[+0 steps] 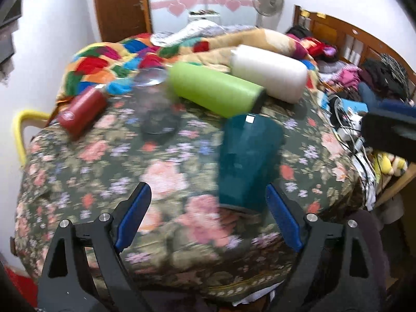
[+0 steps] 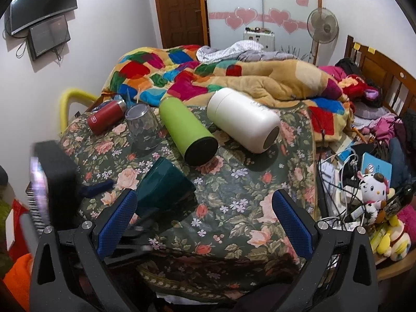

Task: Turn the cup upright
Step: 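Grasp the mug with the right tool while the left tool opens and releases it, then hold the mug upright in the right tool, opening facing up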

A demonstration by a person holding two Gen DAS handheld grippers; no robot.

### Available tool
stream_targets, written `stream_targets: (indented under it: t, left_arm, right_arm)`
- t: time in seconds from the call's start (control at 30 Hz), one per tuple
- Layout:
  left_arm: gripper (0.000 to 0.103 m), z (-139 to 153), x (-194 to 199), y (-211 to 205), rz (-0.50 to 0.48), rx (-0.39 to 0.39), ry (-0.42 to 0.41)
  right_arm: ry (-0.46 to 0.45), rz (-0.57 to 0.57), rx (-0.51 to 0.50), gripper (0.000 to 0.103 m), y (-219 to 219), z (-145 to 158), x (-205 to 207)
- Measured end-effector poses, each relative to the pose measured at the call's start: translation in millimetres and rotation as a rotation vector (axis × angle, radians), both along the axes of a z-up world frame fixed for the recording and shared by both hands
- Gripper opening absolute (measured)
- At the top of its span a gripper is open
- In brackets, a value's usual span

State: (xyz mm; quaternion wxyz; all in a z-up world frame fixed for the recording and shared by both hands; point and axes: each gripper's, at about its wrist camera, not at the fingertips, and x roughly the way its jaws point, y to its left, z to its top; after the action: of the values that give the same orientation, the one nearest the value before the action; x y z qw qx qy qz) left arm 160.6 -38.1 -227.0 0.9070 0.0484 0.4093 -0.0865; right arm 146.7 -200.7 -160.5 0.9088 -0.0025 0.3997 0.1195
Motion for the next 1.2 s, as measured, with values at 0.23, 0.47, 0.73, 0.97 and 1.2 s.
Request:
stream_targets:
  t: [0.23, 0.47, 0.73, 0.97, 1.2]
  left_arm:
    - [0.090, 12.9, -7.3, 56.5, 0.153, 0.026, -0.061]
    - [0.090, 21.3, -10.9, 85.9, 0.219, 0.027, -0.107]
    - [0.090, 14.7, -8.6, 96.3, 0.236, 0.019, -0.108]
    - [0.090, 9.9, -6.9, 100.9, 0.245, 0.009, -0.096]
    - [0.090, 10.4, -7.1, 100.8, 0.251, 0.007, -0.097]
  right_arm:
    - [0.144, 0.033, 0.100, 0.100, 18.4, -28.7, 26.2]
    - [0.284, 0.066, 0.132, 0.091, 48.8, -61.8, 53.7]
    - [0.312, 0.053, 0.082, 0.091, 72.1, -76.4, 71.7]
    - [0.338, 0.093, 0.009, 0.077, 89.2, -87.8, 86.8]
    - [0.339, 0.118, -0.007, 0.073, 87.4, -84.5, 82.4]
